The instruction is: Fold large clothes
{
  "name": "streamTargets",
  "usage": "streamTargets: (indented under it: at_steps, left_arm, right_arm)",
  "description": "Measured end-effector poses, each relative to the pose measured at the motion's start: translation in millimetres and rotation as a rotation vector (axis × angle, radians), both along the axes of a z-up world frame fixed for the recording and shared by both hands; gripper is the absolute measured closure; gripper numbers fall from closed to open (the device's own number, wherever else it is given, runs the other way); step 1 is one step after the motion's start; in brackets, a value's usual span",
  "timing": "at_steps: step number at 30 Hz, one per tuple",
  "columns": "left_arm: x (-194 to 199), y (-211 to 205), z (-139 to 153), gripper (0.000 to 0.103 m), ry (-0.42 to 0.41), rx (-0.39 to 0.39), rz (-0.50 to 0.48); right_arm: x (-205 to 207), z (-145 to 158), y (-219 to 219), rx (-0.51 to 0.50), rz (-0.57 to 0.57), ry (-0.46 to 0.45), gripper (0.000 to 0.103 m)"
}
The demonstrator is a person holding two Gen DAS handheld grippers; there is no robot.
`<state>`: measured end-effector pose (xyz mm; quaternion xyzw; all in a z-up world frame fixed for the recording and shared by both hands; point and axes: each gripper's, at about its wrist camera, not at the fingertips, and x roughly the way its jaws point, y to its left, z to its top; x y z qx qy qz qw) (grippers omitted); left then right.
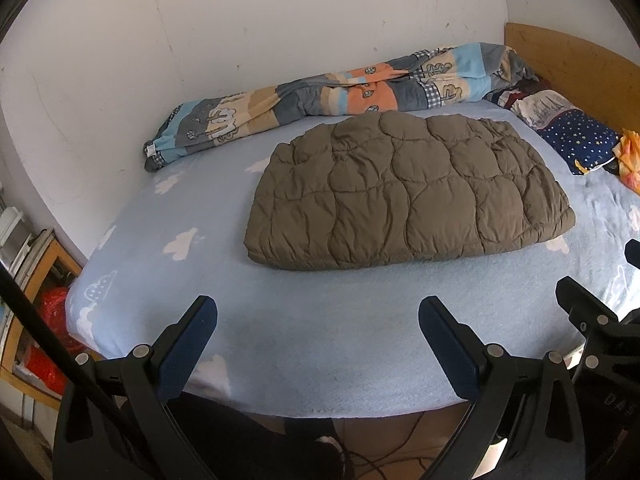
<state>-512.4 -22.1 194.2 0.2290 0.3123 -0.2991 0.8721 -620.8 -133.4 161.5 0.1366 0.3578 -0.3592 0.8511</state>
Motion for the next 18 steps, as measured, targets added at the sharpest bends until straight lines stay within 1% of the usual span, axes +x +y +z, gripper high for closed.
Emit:
streamTargets:
  at_steps: [18]
  left_arm:
    - [0.4,-2.2,-2.7,0.002,0.006,0.009,-0.009]
  right_arm:
    - [6.4,-6.7,-0.5,0.028,0.011,0.015,0.005]
